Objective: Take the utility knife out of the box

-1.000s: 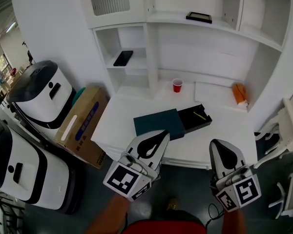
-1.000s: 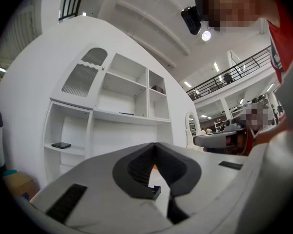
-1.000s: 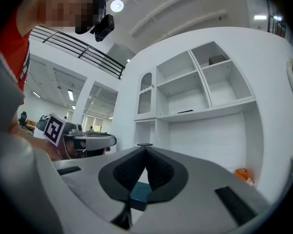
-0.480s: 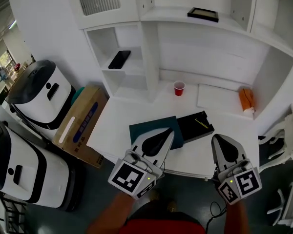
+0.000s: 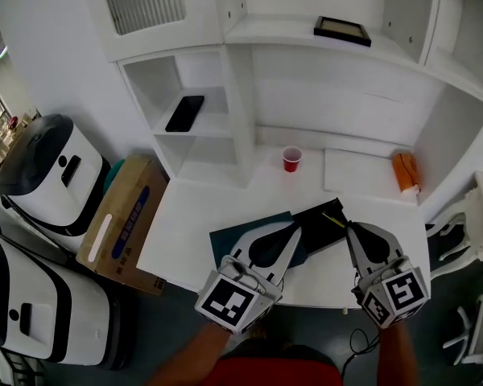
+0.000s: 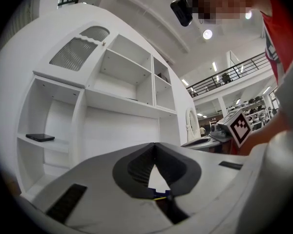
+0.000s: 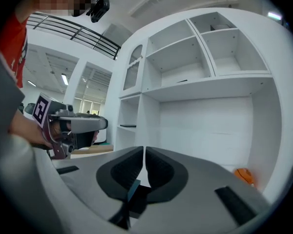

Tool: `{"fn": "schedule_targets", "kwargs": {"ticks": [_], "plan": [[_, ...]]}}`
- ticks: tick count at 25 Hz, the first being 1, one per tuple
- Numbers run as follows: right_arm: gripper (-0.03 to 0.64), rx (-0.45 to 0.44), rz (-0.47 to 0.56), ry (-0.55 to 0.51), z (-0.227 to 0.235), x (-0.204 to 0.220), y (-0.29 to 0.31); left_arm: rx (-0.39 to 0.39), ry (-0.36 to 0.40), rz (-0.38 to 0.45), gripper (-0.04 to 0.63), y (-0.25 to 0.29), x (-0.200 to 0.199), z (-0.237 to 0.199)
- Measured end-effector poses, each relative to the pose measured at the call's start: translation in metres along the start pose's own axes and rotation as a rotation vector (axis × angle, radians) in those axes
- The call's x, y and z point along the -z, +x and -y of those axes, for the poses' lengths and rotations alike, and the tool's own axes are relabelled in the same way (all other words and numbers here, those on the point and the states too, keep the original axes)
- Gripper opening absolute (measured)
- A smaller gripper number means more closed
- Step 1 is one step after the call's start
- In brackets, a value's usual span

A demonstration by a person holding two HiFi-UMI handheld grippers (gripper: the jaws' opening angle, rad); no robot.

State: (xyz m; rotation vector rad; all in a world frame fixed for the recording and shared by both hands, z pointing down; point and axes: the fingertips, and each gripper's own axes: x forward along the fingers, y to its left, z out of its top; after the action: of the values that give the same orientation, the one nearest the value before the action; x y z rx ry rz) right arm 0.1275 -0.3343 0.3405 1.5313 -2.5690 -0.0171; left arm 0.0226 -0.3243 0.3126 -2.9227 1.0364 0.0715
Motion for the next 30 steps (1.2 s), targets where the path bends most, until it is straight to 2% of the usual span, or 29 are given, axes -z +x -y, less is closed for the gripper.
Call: {"fn": "schedule_targets", "kwargs": {"ticks": [4,12,16,21,30], "plan": [[0.038,-0.014,-0.09,-0.04,0.01,0.025,0.022,0.004,-0.028,-0.006,0.009,0.008,0.006,-0.013],[0.061,-0.112,-0.381,-0.073,0.035,0.101,0.065,-0.04,-0.033,-0.022,0.009,0.016,0.016,-0.031],[0.147,-0.188,-0.528,-0.069,0.045,0.14,0.09,-0.073,-0.032,-0.038,0.009,0.015,0.019,-0.04],[0.179,-0.269,-0.71,-0.068,0.052,0.186,0.114,-0.101,-0.024,-0.056,0.009,0.014,0.022,-0.047],[0.183,-0.278,-0.992,-0.108,0.072,0.245,0.135,-0.125,-0.018,-0.076,0.009,0.015,0.026,-0.061]]}}
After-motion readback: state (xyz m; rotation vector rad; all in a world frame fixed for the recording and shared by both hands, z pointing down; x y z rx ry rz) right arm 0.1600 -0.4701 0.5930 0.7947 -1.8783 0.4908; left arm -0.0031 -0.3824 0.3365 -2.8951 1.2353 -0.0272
